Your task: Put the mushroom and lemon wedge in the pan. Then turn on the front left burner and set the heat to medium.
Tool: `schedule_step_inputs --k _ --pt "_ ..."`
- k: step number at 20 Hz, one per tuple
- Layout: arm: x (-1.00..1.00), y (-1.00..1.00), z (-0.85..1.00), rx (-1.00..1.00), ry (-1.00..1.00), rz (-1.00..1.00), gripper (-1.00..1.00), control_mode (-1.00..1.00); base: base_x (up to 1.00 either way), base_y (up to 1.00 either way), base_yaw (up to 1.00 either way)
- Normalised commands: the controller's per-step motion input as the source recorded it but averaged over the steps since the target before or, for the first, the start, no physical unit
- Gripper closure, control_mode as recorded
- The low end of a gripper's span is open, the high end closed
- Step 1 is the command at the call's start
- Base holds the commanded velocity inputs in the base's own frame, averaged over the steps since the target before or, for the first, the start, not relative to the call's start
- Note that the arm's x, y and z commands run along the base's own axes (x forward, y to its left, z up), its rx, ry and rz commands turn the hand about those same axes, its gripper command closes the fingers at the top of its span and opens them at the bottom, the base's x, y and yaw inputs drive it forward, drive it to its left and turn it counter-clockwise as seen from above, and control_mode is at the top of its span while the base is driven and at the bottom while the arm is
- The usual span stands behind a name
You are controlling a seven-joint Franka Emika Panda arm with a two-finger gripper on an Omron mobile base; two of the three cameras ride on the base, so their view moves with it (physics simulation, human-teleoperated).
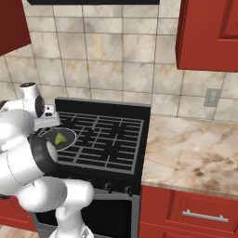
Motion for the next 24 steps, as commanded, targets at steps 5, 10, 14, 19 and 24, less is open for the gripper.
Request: schedule_step_inputs --k 5,10,14,19,24 --pt "-0.99 -0.14 0.11 0.1 -0.07 -0.04 -1.0 -1.0 0.0 0.0 0.0" --pt "-0.96 -0.17 0.0 0.07 -0.09 -0.05 -1.0 -1.0 0.0 0.0 0.0" --pt "-0.82 -0.16 0.0 0.04 -0.02 -0.11 -1.0 -1.0 0.0 0.0 0.0" --pt "-0.69 -0.07 0.0 0.01 0.0 -0.22 -1.0 -1.0 0.0 0.0 0.0" --pt "-0.55 -0.03 0.0 0.0 0.0 -0.21 -1.0 -1.0 0.0 0.0 0.0"
